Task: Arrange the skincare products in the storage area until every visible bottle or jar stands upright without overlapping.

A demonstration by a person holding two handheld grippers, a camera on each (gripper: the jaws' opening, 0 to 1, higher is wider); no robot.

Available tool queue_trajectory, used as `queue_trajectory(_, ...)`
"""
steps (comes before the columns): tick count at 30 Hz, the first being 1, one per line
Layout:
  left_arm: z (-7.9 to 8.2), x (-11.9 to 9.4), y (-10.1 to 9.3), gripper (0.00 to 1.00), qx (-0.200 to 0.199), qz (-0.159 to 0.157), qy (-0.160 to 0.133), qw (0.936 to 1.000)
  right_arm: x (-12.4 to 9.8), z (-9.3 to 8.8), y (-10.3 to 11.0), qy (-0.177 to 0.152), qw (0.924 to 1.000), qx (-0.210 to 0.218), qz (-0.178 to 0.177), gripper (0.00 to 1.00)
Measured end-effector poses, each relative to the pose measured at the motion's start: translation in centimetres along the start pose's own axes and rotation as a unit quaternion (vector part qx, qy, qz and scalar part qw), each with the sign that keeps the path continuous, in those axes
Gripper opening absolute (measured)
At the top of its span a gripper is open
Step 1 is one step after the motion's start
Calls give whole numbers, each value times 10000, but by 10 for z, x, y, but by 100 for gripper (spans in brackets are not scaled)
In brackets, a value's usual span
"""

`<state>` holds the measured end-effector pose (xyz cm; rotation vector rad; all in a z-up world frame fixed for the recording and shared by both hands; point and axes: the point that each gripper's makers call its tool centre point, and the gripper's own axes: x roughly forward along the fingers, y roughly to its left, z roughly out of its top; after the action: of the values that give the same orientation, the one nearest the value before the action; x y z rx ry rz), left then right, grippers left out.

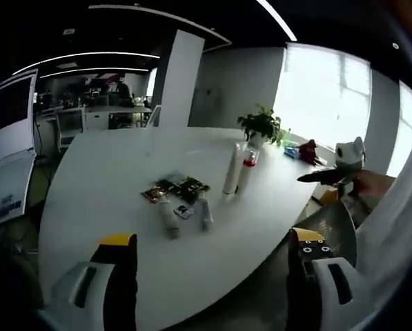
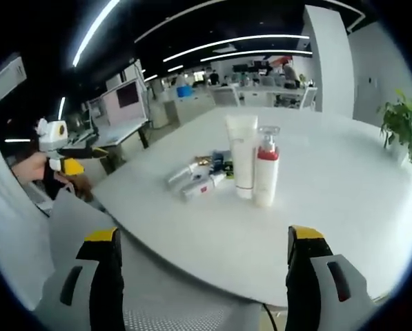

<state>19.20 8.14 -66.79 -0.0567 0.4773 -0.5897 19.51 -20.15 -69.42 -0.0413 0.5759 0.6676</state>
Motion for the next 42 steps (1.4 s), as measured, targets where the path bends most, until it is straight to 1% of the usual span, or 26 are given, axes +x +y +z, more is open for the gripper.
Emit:
queue_trajectory(5,-1,6,-3,80,33,-28,122,9999,2,-2,-3,31,10000,64,3,99)
queue_trajectory(8,-1,11,-5,76,118,-63,233,9996,4,-3,-7,52,9999,121,0,99)
queue_trajectory(10,-1,16,-2,74,193,-55,313,9993,5,-5,-9,60,9999,152,-1,99)
queue_trajectory(17,0,39,-10,71,287,-195,587,9977,10,-9,-17,97,9997,234,-20,99)
queue_trajectory(23,0,61,-15,69,503,-315,825,9948,14,-9,-20,92,9994,337,-14,99)
queue_trajectory(24,0,65,-14,68,511,-348,861,9944,15,-9,-21,88,9993,360,-16,99)
queue_trajectory(27,0,75,-17,66,545,-418,966,9929,17,-9,-24,81,9991,412,-17,99)
queue_trajectory(30,-4,85,-11,65,605,-443,1152,9905,19,-9,-26,67,9989,469,-30,99)
queue_trajectory(32,-6,89,-11,64,565,-422,1316,9888,20,-8,-26,51,9986,521,-29,99)
queue_trajectory(34,-11,95,-7,64,552,-429,1409,9875,23,-8,-23,61,9985,536,25,99)
queue_trajectory(35,-12,97,-6,64,544,-398,1450,9871,24,-9,-23,77,9986,527,35,99)
queue_trajectory(36,-14,99,-7,63,538,-388,1506,9864,27,-12,-20,192,9988,446,34,99)
queue_trajectory(38,-18,104,-6,62,515,-372,1628,9846,28,-14,-18,267,9990,356,39,99)
queue_trajectory(42,-23,116,-8,61,575,-368,1804,9812,27,-15,-17,253,9990,356,17,97)
